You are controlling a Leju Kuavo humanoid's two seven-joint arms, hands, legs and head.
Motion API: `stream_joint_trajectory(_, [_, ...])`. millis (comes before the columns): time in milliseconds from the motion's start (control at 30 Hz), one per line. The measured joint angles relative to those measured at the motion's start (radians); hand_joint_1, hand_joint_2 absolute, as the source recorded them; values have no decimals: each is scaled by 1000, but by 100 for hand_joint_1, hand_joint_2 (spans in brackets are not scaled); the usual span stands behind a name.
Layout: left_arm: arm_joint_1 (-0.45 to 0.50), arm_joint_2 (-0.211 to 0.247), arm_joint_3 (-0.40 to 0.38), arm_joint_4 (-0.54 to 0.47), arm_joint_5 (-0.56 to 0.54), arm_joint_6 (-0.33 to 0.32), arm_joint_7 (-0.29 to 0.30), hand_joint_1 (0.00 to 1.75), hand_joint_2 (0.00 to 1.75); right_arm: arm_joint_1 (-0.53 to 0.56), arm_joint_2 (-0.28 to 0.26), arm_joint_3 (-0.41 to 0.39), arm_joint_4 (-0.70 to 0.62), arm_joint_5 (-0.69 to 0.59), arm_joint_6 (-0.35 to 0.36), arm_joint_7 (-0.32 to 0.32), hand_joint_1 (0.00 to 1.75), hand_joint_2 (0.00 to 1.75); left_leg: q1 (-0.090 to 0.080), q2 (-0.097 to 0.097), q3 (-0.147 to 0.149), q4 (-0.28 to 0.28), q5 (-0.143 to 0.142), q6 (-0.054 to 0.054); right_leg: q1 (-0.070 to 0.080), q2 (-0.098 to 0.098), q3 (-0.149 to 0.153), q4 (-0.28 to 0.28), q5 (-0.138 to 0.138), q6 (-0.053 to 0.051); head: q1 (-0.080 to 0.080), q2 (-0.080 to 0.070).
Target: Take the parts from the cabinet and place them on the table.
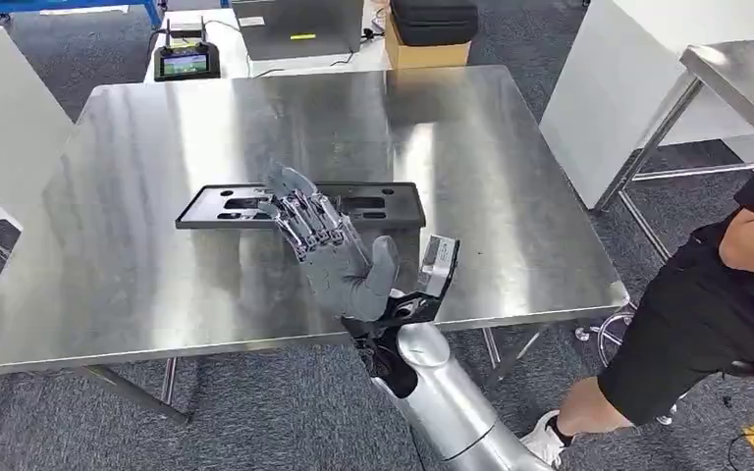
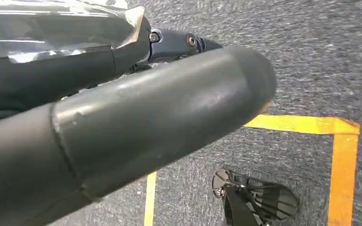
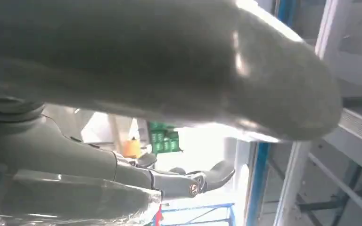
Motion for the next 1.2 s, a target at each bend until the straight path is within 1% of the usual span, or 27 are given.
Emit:
stream_joint_trajectory(33, [0, 0, 0, 0, 2, 1, 1, 0, 0, 0, 0, -1, 0, 2, 0, 0, 0, 0, 9, 5, -1, -13, 14, 19, 3, 1, -8, 9, -9, 6, 1, 0])
stream_joint_trajectory(100, [-1, -3, 0, 0, 6, 3, 3, 0, 0, -1, 0, -2, 0, 12, 2, 0, 0, 0, 2, 7, -12, -15, 25, 34, 2, 1, -47, 89, -70, -9, 3, 0])
stream_joint_trajectory(167, [-1, -3, 1, 0, 13, 6, 5, 0, 0, -1, 0, -3, 1, 16, 3, 1, 0, 0, -2, 9, -27, -14, 36, 40, 0, 1, -105, 233, -138, -20, 5, 0])
stream_joint_trajectory(200, [-1, -2, 1, 0, 15, 6, 5, 0, 0, -2, 0, -4, 3, 18, 3, 3, 0, 0, -5, 9, -36, -14, 41, 41, 1, 0, -131, 300, -163, -21, 5, 0])
stream_joint_trajectory(233, [-1, -3, 1, 0, 18, 6, 5, 0, 0, -1, 0, -4, 5, 18, 3, 4, 0, 0, -8, 9, -43, -13, 47, 41, 1, 1, -139, 332, -172, -16, 5, 0])
stream_joint_trajectory(267, [-1, -3, 1, 0, 20, 6, 5, 0, 0, -2, 0, -4, 8, 19, 3, 5, 0, 0, -11, 8, -51, -13, 54, 41, 1, 1, -122, 315, -165, -11, 5, 0])
stream_joint_trajectory(300, [-1, -3, 1, 0, 21, 6, 5, 0, 0, -3, 0, -4, 8, 21, 3, 6, 0, 0, -13, 7, -57, -13, 59, 40, 2, 1, -77, 250, -144, -5, 5, 0])
stream_joint_trajectory(333, [-1, -5, 2, 0, 21, 6, 5, 0, 0, -5, 1, -4, 8, 22, 3, 6, 0, 0, -14, 6, -62, -13, 64, 38, 4, 0, -20, 158, -117, -1, 5, 0])
stream_joint_trajectory(367, [-1, -5, 2, 0, 21, 6, 5, 0, 0, -9, 3, -4, 8, 21, 3, 6, 0, 0, -15, 5, -65, -12, 69, 34, 5, 0, 41, 60, -92, -1, 5, 0])
stream_joint_trajectory(400, [-1, -7, 1, 0, 21, 6, 5, 0, 0, -13, 5, -4, 8, 21, 3, 6, 0, 0, -17, 5, -67, -11, 73, 30, 10, 0, 80, -12, -89, -9, 5, 0])
stream_joint_trajectory(467, [-1, -7, 2, 0, 22, 6, 5, 0, 0, -16, 9, -4, 8, 21, 3, 6, 0, 0, -20, 6, -72, -9, 81, 18, 18, 1, 68, -12, -74, -11, 5, 0])
stream_joint_trajectory(533, [-1, -8, 2, 0, 22, 6, 5, 0, 0, -15, 9, -4, 9, 22, 3, 6, 0, 0, -16, 6, -72, -12, 91, 4, 21, 1, 64, -12, -64, -24, 5, 0])
stream_joint_trajectory(567, [0, -5, 3, 0, 22, 7, 5, 0, 0, -17, 11, -4, 9, 22, 3, 6, 0, 0, -10, 5, -81, -4, 84, -1, -4, -1, 70, -18, -51, -32, 5, 0])
stream_joint_trajectory(600, [0, -5, 3, 0, 22, 7, 5, 0, 0, -18, 15, -4, 9, 22, 3, 6, 0, 0, -10, 6, -94, 18, 51, -7, 0, -1, 62, -18, -44, -37, 3, 0])
stream_joint_trajectory(633, [0, -6, 3, 0, 22, 7, 6, 0, 0, -17, 17, -4, 9, 22, 3, 7, 0, 0, -7, 6, -116, 75, -1, -12, 0, -3, 55, -17, -36, -49, -2, 0])
stream_joint_trajectory(700, [0, -6, 6, 0, 26, 10, 6, 0, 0, -17, 18, -4, 13, 26, 3, 7, 0, 0, -3, 5, -174, 236, -87, -23, 4, -5, 37, -16, -25, -50, -2, 0])
stream_joint_trajectory(733, [0, -6, 7, 0, 30, 12, 6, 0, 0, -16, 18, -4, 17, 28, 3, 7, 0, 0, 0, 6, -189, 288, -104, -28, 4, -6, 29, -15, -20, -48, -2, 0])
stream_joint_trajectory(767, [0, -6, 9, 0, 31, 13, 6, 0, 0, -16, 18, -4, 21, 32, 3, 8, 0, 0, 2, 6, -180, 289, -98, -30, 4, -6, 22, -12, -17, -44, -2, 0])
stream_joint_trajectory(800, [0, -6, 10, 0, 31, 13, 6, 0, 0, -16, 18, -3, 24, 32, 3, 8, 0, 0, 5, 6, -150, 249, -75, -31, 3, -6, 16, -7, -16, -42, -2, 0])
stream_joint_trajectory(867, [0, -4, 11, 0, 32, 14, 6, 0, 0, -17, 20, -3, 29, 34, 3, 8, 0, 0, 12, 7, -38, 78, -8, -32, 0, -5, 6, 6, -15, -39, -2, 0])
stream_joint_trajectory(900, [-1, -4, 11, 0, 32, 14, 6, 0, 0, -18, 24, -3, 31, 35, 3, 8, 0, 0, 15, 5, 1, 7, -14, -31, 2, -6, 3, 12, -14, -37, -2, 0])
stream_joint_trajectory(933, [-2, -4, 11, 0, 32, 14, 6, 0, 0, -21, 26, -2, 33, 35, 3, 7, 0, 0, 7, 2, -1, 8, -6, -21, 14, -5, -3, 16, -13, -28, -1, 0])
stream_joint_trajectory(1033, [-2, -4, 14, 0, 37, 17, 6, 0, 0, -24, 30, 2, 42, 42, 3, 7, 0, 0, -2, 1, -13, 13, 5, -1, 6, -5, -8, 9, 3, -5, 2, 0])
stream_joint_trajectory(1067, [-2, -5, 16, 0, 40, 18, 6, 0, 0, -24, 30, 2, 45, 46, 3, 6, 0, 0, 2, 3, -14, 1, 17, 13, 12, -4, -15, 11, 2, 3, 3, 0])
stream_joint_trajectory(1100, [-3, -8, 16, 0, 42, 19, 6, 0, 0, -25, 30, 3, 48, 52, 3, 6, 0, 0, 3, 7, -19, -4, 27, 23, 7, -3, -28, 29, -17, 2, 2, 0])
stream_joint_trajectory(1133, [-2, -7, 16, 0, 43, 22, 6, 0, 0, -27, 29, 3, 51, 54, 0, 4, 0, 0, 2, 7, -28, -4, 33, 33, 6, -2, -50, 81, -58, -8, 4, 0])
stream_joint_trajectory(1200, [-2, -7, 17, 0, 44, 26, 5, 0, 0, -28, 28, 5, 61, 64, -9, 0, 0, 0, -3, 8, -47, -4, 46, 39, 4, -1, -114, 246, -140, -20, 6, 0])
